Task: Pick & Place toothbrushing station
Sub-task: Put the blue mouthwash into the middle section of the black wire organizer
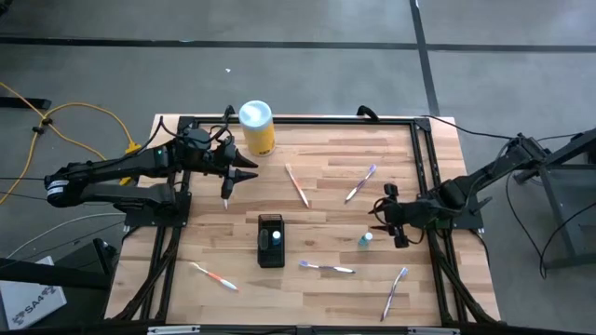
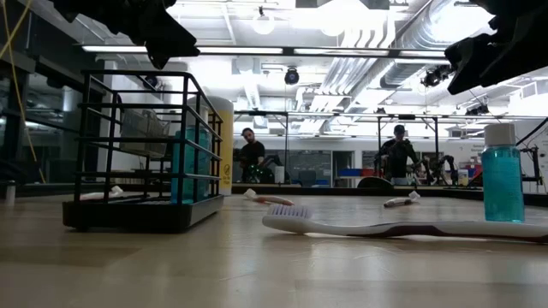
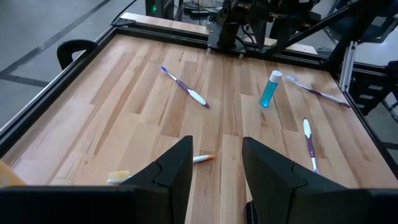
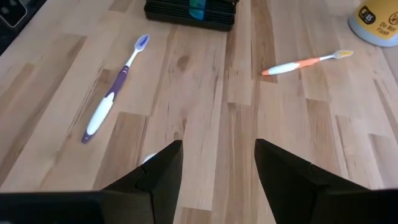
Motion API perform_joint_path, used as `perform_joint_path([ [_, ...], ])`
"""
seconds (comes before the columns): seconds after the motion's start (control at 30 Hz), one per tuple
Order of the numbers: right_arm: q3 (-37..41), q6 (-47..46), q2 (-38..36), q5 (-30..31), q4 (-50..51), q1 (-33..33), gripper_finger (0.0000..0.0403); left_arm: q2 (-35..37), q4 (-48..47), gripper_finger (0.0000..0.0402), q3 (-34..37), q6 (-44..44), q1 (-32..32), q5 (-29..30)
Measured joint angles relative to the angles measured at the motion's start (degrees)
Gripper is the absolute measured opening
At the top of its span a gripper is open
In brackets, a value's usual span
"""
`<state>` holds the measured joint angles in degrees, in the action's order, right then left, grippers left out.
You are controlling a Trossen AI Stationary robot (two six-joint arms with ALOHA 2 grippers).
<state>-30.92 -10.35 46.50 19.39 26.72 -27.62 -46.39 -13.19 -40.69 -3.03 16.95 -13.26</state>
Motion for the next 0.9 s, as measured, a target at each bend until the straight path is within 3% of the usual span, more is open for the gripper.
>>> perform_joint_path([
  [0.27, -0.01, 2.31, 0.0, -1.78, 0.68, -0.02, 0.0192, 0.0, 0.0, 0.0136, 0.0, 0.0, 0.01, 0.0],
  [0.37, -1.75, 2.68, 0.88, -1.04, 5.78, -0.66, 0.0192, 0.0, 0.0, 0.0136, 0.0, 0.0, 0.0, 0.0],
  [0.53, -7.39, 1.58, 6.04, 0.21, 12.44, -1.77, 0.0192, 0.0, 0.0, 0.0136, 0.0, 0.01, 0.01, 0.0],
  [0.9, -10.95, -0.35, 17.81, -1.72, 12.18, -3.91, 0.0192, 0.0, 0.0, 0.0136, 0.0, 0.0, 0.0, 0.0],
])
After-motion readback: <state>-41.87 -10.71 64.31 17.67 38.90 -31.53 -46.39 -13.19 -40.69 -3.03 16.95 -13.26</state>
